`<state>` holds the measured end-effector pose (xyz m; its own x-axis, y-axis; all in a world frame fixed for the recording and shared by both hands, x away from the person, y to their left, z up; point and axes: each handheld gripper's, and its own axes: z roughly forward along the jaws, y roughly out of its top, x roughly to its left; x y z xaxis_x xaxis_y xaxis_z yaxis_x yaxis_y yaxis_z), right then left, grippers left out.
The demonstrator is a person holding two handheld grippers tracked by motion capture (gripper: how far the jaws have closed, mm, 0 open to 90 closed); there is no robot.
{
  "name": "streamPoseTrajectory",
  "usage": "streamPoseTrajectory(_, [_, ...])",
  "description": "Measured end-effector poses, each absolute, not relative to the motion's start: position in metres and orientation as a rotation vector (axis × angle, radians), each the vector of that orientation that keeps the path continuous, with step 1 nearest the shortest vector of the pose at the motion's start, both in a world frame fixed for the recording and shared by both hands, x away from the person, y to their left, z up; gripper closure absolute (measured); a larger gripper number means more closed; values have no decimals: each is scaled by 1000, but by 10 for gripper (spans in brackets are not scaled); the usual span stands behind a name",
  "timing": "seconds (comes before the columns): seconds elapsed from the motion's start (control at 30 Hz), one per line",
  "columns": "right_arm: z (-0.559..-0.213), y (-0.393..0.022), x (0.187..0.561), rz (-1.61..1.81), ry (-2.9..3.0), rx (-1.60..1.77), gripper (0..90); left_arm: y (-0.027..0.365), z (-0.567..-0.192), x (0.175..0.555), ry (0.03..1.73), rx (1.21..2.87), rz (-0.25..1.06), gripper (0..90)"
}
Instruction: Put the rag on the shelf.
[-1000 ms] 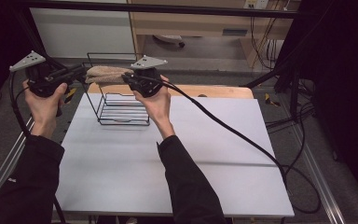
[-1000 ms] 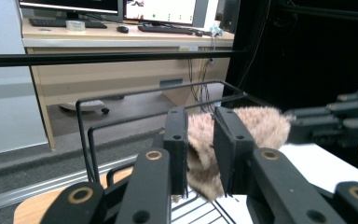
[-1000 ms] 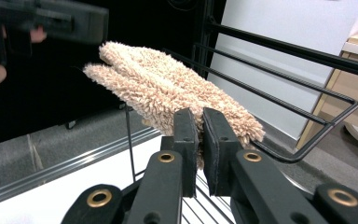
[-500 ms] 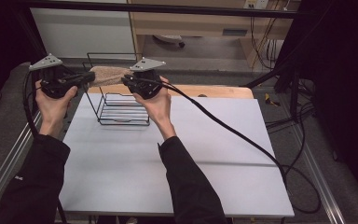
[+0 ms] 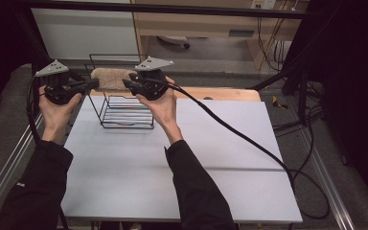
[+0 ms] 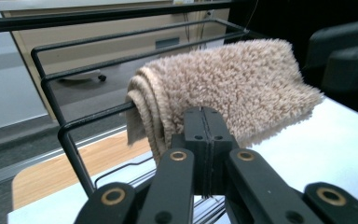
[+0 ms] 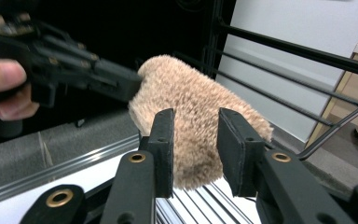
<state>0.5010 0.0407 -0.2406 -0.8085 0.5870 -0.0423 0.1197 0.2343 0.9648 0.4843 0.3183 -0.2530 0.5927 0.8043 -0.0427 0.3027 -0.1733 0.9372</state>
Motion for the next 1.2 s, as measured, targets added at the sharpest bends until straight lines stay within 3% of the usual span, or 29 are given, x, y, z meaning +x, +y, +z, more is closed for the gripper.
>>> streamPoseTrajectory(0.13, [-243,40,503,1570,2170,690,838,317,-256,485,914,1744,586,899])
streamPoseTrajectory(0.3, [-254,46,505,1494,2224,721,900,317,-261,487,924,1755,589,898])
streamPoseTrajectory(0.77, [-262,51,512,1461,2203,747,877,319,-266,490,933,1738,564,885])
streamPoseTrajectory(1.2, [-244,34,493,1541,2190,709,713,323,-257,471,948,1754,557,674])
